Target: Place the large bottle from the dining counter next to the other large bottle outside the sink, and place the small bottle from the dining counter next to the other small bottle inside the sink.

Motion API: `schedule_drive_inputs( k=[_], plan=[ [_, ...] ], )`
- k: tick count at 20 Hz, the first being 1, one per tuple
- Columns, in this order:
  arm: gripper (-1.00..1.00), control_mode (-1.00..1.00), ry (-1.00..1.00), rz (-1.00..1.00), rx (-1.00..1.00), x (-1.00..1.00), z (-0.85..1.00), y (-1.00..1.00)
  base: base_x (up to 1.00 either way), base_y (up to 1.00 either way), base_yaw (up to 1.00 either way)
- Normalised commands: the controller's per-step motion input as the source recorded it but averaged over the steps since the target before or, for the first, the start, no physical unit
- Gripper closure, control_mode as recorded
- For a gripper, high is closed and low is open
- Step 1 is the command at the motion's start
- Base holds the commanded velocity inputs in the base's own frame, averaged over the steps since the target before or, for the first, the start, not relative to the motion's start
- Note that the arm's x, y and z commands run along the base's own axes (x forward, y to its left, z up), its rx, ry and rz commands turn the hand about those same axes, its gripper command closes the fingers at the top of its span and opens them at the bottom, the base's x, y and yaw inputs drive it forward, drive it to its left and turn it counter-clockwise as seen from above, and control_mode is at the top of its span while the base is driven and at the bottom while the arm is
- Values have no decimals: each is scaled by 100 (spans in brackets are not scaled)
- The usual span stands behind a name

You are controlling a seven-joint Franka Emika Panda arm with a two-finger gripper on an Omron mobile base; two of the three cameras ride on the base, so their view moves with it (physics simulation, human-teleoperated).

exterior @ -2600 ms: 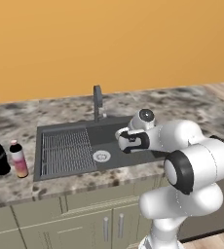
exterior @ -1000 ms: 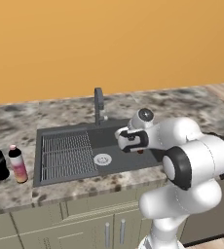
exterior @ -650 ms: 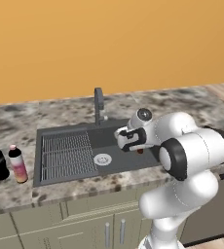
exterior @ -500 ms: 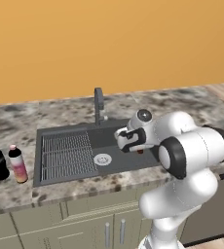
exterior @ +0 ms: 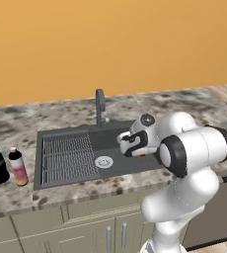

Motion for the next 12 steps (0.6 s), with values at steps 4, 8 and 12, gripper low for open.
schedule_drive_inputs(
  k=[4, 8, 12],
  plan=[
    [100, -100, -4, 0, 0, 13, -9, -15, 0, 0, 0],
    [100, -100, -3, 0, 0, 16, -18, -5, 0, 0, 0],
    [100, -100, -3, 0, 0, 17, -27, 0, 0, 0, 0]
  ],
)
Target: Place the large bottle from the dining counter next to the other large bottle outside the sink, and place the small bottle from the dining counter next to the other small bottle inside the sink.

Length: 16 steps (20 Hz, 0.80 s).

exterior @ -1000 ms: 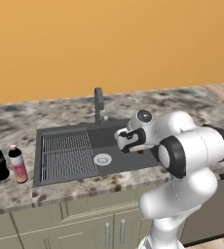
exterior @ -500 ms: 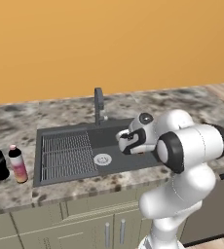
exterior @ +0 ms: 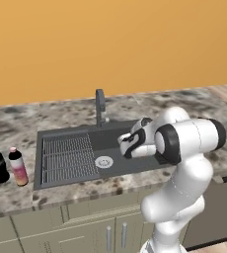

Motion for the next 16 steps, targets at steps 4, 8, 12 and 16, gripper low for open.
schedule_drive_inputs(
  k=[4, 8, 12, 16],
  plan=[
    [100, -100, -2, 0, 0, 22, -26, 0, 0, 0, 0],
    [100, -100, 0, 0, 0, 33, -25, -3, 0, 0, 0],
    [100, -100, 0, 0, 0, 34, -26, -5, 0, 0, 0],
    [100, -100, 0, 0, 0, 29, -26, -7, 0, 0, 0]
  ],
)
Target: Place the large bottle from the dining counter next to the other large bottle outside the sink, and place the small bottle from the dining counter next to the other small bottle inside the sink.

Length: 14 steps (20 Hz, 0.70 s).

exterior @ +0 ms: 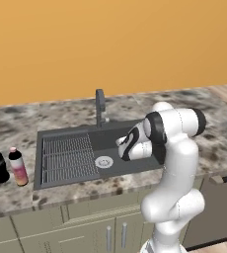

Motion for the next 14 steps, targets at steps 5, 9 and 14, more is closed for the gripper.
schedule_drive_inputs(
  k=[5, 9, 14],
  plan=[
    [100, -100, 0, 0, 0, 30, -27, -8, 0, 0, 0],
    [100, -100, 0, 0, 0, 25, -25, -8, 0, 0, 0],
    [100, -100, 0, 0, 0, 33, -26, -8, 0, 0, 0]
  ],
)
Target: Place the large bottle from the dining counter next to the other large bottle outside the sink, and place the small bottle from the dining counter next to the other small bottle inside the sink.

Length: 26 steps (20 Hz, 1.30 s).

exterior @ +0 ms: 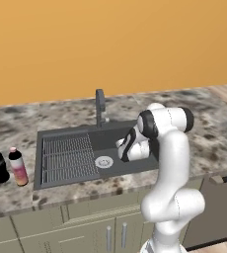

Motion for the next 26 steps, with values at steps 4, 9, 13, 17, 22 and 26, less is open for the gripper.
schedule_drive_inputs(
  k=[4, 9, 13, 17, 22, 26],
  plan=[
    [100, -100, 0, 0, 0, 32, -26, -6, 0, 0, 0],
    [-100, -100, 0, 0, 0, 37, -30, -2, 0, 0, 0],
    [-100, -100, 0, 0, 0, 38, -36, -2, 0, 0, 0],
    [-100, -100, 0, 0, 0, 26, -34, -5, 0, 0, 0],
    [-100, -100, -3, 0, 0, 14, -9, -6, 0, 0, 0],
    [-100, -100, -12, 0, -1, 0, 56, 0, 0, 0, 0]
  ],
)
